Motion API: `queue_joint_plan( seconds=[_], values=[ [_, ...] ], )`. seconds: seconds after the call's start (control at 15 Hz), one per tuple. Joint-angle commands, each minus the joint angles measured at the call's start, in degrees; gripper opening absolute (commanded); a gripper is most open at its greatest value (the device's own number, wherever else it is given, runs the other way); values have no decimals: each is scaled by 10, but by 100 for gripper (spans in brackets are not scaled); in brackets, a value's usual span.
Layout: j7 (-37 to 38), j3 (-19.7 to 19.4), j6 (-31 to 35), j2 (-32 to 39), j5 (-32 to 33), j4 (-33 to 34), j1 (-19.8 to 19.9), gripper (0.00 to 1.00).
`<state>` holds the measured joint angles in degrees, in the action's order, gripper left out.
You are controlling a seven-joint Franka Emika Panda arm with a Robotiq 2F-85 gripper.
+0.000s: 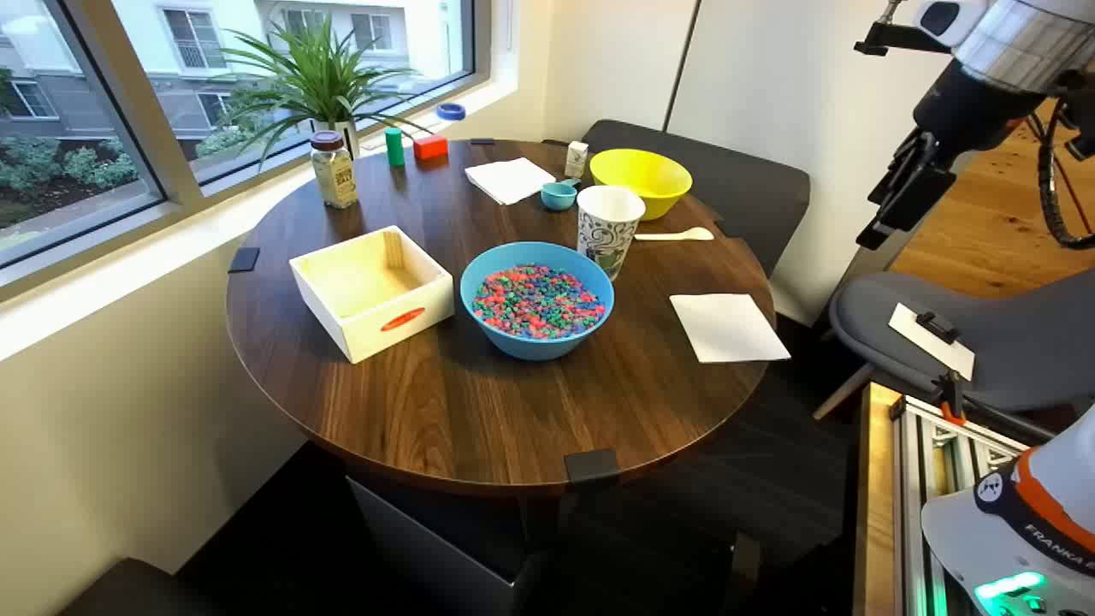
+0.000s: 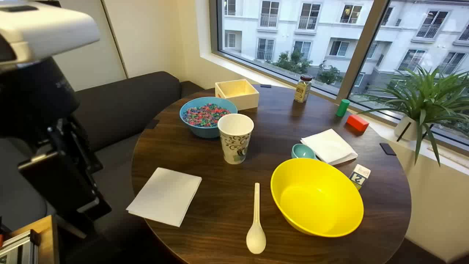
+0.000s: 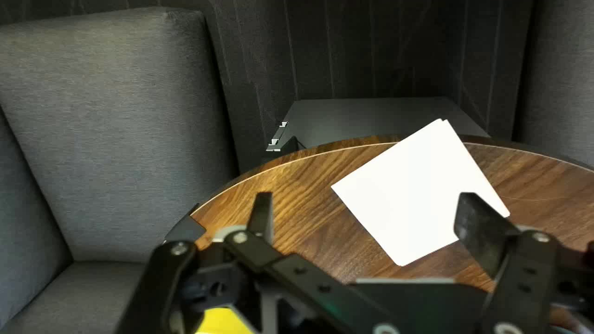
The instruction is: Put the piece of tissue on the paper cup
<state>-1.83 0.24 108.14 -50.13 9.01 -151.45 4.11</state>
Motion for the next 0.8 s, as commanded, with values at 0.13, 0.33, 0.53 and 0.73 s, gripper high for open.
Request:
queue_joint_plan(
  seconds=[0.13, 0.33, 0.53, 0.73],
  values=[
    [4, -4, -2, 1, 4, 2, -6, 100],
    [4, -4, -2, 1, 4, 2, -6, 100],
    [-6, -27, 25, 22, -20, -8, -15, 100],
    [-19, -42, 47, 44, -62, -15, -35, 100]
  ],
)
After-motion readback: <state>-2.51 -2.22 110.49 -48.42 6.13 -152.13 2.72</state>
